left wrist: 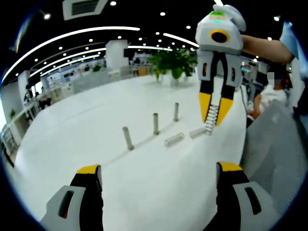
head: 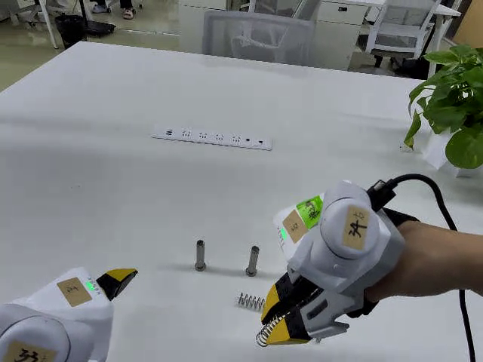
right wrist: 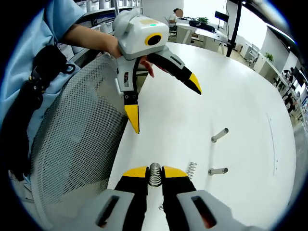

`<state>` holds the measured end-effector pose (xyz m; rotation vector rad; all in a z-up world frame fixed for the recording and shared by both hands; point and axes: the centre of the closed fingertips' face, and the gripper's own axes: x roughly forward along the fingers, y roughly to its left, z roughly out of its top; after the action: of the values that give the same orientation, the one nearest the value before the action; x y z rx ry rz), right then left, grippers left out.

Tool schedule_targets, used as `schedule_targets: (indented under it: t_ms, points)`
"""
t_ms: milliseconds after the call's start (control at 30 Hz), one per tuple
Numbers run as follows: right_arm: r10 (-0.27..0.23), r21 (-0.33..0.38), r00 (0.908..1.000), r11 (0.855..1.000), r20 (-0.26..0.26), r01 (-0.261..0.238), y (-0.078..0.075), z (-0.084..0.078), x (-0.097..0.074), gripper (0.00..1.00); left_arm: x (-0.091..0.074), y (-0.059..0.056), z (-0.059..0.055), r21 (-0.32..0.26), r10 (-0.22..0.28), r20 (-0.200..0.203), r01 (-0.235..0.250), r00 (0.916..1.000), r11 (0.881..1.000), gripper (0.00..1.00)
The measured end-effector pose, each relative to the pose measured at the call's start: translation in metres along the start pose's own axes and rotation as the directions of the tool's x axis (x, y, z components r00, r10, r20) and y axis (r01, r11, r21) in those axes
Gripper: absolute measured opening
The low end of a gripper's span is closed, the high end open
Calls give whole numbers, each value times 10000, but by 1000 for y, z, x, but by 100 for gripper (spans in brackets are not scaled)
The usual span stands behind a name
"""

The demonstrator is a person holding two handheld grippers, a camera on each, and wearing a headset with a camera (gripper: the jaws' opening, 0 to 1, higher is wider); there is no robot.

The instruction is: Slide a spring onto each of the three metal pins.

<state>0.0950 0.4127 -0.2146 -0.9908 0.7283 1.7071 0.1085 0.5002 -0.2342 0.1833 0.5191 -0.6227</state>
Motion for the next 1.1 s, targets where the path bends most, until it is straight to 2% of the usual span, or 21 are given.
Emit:
schedule_targets:
  t_ms: [67, 333, 533, 867, 1100]
  points:
    - [-28, -192, 9999, 9998, -115, 26, -5, 3, -2, 12, 0, 0, 0, 158, -14, -24, 15, 10000, 9999, 100]
    - [-173, -664, 9996, 9977, -213, 158, -30, 20, -7, 12, 0, 7, 1, 6, 23, 43, -23, 10000, 10000, 100]
    - [-319, -1065, 9984, 9940, -456, 269, -52, 31, -10, 12, 1, 7, -4, -71, -77, -55, 77, 10000, 9999, 100]
    - [-267, -1618, 9959, 9867, -869, 123, -80, 39, -2, 12, 2, 8, -14, -182, -178, -188, 174, 9997, 9997, 100]
    - [-428, -1846, 9945, 9825, -953, 246, -101, 42, 0, 12, 1, 9, -18, -185, -254, -267, 249, 9993, 9995, 100]
